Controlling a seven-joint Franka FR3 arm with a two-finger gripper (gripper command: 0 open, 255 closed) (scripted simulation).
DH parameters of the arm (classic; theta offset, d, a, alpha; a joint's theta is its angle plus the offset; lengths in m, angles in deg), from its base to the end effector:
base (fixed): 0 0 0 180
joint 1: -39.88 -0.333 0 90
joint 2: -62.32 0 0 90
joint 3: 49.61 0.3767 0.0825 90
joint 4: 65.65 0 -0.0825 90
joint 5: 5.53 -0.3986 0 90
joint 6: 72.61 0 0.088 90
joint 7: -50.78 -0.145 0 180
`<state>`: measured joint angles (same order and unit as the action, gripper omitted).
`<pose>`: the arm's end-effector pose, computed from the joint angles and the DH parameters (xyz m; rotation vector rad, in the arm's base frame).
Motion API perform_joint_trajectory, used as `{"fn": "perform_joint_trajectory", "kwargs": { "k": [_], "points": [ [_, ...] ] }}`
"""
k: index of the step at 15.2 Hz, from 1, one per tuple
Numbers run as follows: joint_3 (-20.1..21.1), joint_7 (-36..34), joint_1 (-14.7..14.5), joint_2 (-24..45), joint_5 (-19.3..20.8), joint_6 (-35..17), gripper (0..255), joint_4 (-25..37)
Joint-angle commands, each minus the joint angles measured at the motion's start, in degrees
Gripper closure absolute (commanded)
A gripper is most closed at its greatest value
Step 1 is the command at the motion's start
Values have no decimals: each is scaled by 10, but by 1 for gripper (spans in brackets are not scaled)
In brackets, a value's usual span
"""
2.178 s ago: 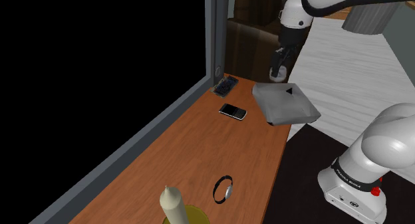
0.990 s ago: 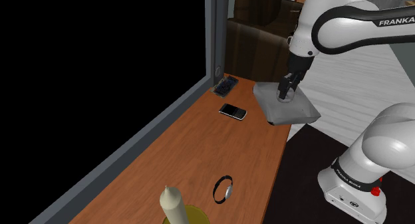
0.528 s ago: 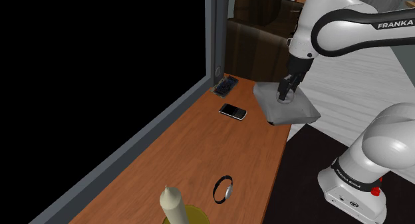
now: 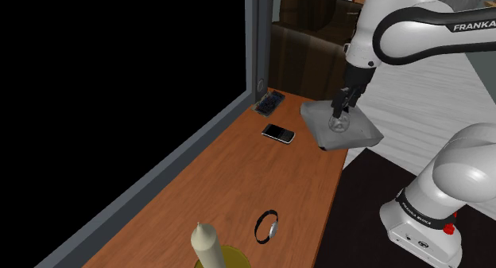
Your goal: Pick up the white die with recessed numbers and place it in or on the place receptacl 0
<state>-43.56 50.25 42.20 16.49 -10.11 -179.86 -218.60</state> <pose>0.2805 0.0287 0.4698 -3.1409 -0.0004 -0.0006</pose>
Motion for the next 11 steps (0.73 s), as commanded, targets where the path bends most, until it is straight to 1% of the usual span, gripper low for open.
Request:
{"fn": "perform_joint_trajectory", "kwargs": {
  "k": [1,3,11],
  "points": [
    [-2,-1,1,-4,2,32,0,28],
    [-4,-1,2,-4,4,66,0,62],
    [-4,-1,2,-4,4,66,0,62]
  ]
}}
